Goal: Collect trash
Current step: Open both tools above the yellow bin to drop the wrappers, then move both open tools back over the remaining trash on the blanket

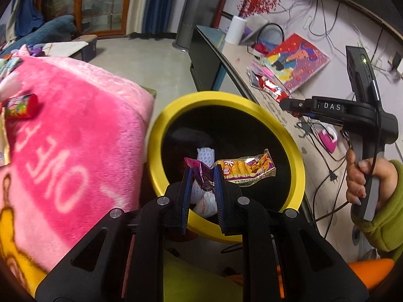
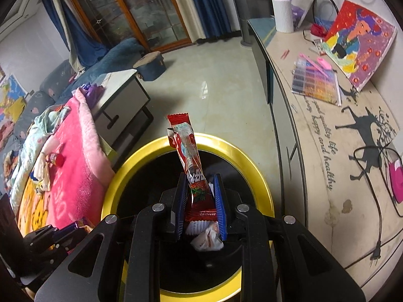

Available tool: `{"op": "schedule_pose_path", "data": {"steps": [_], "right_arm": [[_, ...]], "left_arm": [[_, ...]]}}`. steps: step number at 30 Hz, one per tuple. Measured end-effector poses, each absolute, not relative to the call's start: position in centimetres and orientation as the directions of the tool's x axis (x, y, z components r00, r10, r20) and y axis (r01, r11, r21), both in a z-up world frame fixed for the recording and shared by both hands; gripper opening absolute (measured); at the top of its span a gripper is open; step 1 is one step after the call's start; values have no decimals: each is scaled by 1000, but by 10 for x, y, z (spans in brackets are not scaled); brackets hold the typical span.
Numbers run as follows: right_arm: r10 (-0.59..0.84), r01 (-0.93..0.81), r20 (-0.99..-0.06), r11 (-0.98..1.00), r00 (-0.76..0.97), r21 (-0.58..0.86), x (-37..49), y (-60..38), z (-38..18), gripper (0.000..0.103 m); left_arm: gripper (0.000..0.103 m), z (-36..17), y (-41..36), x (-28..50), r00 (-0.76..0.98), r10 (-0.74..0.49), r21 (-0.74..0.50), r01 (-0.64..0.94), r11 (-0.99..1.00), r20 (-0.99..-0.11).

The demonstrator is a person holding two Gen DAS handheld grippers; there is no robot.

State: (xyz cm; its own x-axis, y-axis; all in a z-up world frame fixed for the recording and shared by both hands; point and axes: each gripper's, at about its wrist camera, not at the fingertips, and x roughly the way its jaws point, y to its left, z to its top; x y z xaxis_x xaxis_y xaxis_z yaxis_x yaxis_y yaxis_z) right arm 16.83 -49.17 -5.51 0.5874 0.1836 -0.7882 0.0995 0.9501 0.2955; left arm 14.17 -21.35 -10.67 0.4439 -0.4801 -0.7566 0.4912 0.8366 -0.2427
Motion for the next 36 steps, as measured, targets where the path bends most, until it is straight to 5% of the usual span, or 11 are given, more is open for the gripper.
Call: {"op": "schedule_pose_path", "data": {"steps": [11,16,28,36], "right_arm": [[227,111,-803,934,551,341,171,-500,-67,23],[260,95,-809,928,528,361,173,-494,-72,44],[246,44,-772,942,586,334,170,-468,-47,72],[259,-17,-737,948,625,318,165,-441,-22,73]], "left_arm": [[14,-123,-235,144,370,-498,-268,523,810,-784],[40,-120,-231,147,376,-520,-302,504,809,-767],[91,-92,-198,146,489,-523,-335,423,842,-699],[92,-68,-159,134,614,-440,-274,351,896,-655]]}}
